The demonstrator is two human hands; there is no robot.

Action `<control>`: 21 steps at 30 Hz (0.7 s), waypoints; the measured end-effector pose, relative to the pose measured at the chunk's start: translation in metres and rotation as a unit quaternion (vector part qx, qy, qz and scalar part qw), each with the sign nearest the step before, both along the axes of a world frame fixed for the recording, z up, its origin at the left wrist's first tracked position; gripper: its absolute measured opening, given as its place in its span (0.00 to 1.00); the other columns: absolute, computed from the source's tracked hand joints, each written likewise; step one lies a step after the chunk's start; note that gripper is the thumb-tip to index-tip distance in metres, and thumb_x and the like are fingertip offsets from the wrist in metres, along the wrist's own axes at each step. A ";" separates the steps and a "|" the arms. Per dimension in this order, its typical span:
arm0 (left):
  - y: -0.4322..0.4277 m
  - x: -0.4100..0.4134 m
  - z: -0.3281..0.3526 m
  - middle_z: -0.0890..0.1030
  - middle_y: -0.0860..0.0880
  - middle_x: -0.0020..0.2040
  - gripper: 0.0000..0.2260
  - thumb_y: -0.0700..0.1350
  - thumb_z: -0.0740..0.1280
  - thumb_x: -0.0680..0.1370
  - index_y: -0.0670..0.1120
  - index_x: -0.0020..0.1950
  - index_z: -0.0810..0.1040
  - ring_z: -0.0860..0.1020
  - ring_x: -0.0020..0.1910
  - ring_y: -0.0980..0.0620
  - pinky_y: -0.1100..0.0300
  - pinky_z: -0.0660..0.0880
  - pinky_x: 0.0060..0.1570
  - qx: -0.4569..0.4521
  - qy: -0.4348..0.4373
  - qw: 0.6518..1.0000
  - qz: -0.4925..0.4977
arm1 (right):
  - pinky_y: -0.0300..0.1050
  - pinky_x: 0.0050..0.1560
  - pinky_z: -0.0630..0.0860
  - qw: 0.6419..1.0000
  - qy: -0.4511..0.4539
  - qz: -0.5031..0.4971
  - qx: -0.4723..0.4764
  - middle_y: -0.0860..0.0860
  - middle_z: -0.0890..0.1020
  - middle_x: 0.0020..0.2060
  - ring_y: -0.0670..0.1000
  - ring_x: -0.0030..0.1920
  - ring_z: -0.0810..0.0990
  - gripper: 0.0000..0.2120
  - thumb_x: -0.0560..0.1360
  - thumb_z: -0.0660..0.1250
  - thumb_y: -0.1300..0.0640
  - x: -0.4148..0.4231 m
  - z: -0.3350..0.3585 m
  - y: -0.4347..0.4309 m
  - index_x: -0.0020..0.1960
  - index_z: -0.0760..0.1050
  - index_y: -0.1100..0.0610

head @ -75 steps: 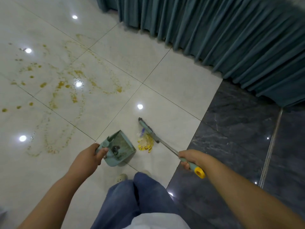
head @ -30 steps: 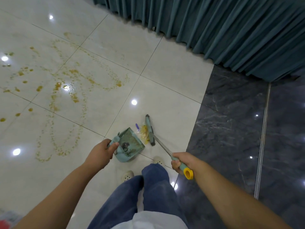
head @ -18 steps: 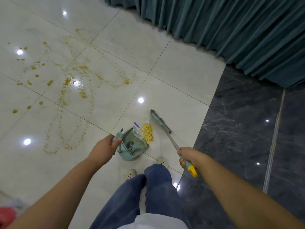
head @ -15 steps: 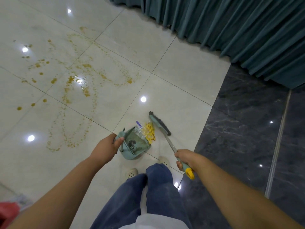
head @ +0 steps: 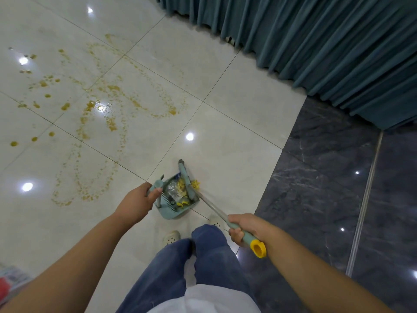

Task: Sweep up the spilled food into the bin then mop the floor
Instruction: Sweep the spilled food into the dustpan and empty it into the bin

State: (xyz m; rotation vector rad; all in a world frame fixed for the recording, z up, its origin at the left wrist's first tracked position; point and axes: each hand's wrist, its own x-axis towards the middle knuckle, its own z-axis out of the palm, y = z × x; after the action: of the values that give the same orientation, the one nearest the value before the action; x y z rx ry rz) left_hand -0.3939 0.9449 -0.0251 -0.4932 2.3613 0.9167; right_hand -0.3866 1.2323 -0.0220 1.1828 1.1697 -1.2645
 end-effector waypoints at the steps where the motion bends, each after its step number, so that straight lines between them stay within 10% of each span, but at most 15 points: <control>1: -0.001 0.003 0.001 0.76 0.48 0.31 0.17 0.58 0.56 0.79 0.48 0.39 0.70 0.72 0.30 0.51 0.57 0.72 0.35 0.005 -0.004 1.000 0.002 | 0.30 0.15 0.61 1.000 0.012 0.019 0.016 0.53 0.68 0.25 0.44 0.15 0.63 0.11 0.80 0.58 0.58 -0.004 0.003 0.000 0.40 0.66 0.61; 11: -0.030 0.030 0.008 0.75 0.47 0.30 0.16 0.55 0.59 0.80 0.43 0.42 0.73 0.70 0.25 0.49 0.60 0.69 0.25 0.057 -0.021 0.995 0.078 | 0.38 0.23 0.65 0.872 0.131 0.453 0.129 0.57 0.68 0.31 0.52 0.25 0.66 0.10 0.79 0.50 0.66 -0.053 -0.024 -0.031 0.55 0.67 0.61; 21: -0.042 0.041 0.007 0.76 0.47 0.34 0.15 0.56 0.57 0.80 0.45 0.45 0.72 0.71 0.27 0.50 0.61 0.71 0.25 0.032 -0.022 0.999 0.032 | 0.40 0.22 0.68 0.791 0.104 0.576 0.175 0.58 0.71 0.37 0.52 0.27 0.69 0.18 0.79 0.49 0.68 -0.007 -0.022 0.000 0.66 0.68 0.63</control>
State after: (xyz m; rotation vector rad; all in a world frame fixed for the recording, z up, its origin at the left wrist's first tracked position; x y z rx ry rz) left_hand -0.3530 0.9027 -0.0185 -0.5613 2.2814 0.9970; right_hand -0.3939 1.2326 -0.0437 0.3348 1.9049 -0.2134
